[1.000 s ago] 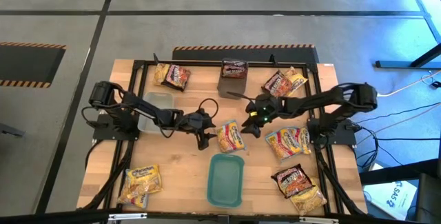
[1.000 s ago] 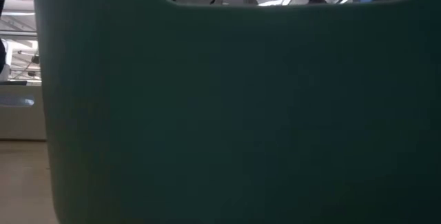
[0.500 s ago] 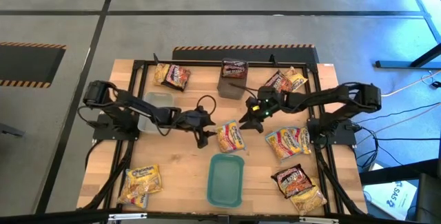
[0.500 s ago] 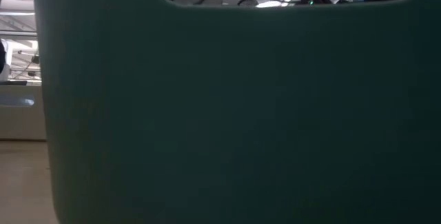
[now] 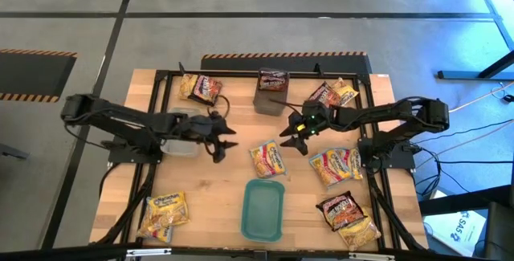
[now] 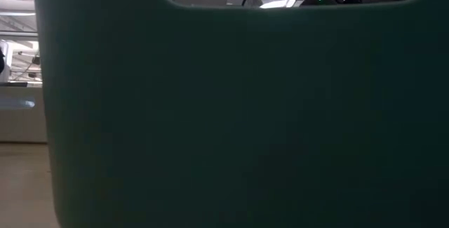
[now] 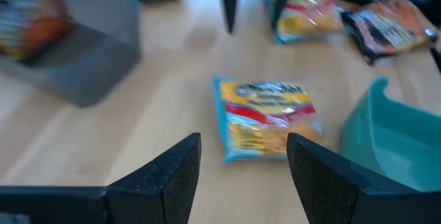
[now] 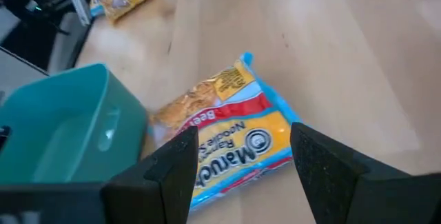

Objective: Sort Maruchan noodles
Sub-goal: Put the black noodle pack into the black bin

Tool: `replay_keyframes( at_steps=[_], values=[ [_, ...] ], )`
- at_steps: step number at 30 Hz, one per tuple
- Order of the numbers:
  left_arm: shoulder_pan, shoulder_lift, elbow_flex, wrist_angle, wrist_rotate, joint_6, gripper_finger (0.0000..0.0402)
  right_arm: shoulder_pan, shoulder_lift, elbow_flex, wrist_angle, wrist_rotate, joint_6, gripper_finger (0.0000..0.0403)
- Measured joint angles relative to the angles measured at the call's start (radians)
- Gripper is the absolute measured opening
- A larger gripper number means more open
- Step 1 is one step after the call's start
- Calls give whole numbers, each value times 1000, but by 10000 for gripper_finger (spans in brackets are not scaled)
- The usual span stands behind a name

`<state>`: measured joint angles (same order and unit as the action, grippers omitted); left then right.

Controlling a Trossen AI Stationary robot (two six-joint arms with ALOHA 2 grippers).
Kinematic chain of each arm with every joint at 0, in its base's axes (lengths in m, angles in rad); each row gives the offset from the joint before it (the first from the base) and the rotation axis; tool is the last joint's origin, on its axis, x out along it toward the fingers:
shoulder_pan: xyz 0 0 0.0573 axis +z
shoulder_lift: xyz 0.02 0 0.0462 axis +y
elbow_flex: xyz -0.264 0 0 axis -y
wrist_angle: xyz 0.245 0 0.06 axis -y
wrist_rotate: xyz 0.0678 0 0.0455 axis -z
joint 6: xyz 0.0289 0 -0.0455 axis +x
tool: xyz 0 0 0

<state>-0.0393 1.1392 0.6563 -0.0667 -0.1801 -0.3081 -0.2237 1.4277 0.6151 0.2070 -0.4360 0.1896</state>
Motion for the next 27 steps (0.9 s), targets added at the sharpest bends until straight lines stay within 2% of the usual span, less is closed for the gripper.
replay_keyframes(
  at_steps=[6, 12, 16, 23, 27],
  values=[
    [146, -108, 0, -64, -44, 8, 209, -9, 0, 0, -7, 109, -129, 214],
    [325, -125, 0, -30, -70, 134, 209, -71, 0, 0, -27, 208, -270, 214],
    [424, -125, 0, -5, -125, 173, 218, -115, 0, 0, -26, 216, -323, 214],
    [585, -125, 0, -5, -112, 174, 267, -159, 0, 0, -24, 185, -329, 214],
    [694, -100, 56, -120, -76, 129, 291, -158, 0, 0, -24, 182, -333, 214]
  ],
)
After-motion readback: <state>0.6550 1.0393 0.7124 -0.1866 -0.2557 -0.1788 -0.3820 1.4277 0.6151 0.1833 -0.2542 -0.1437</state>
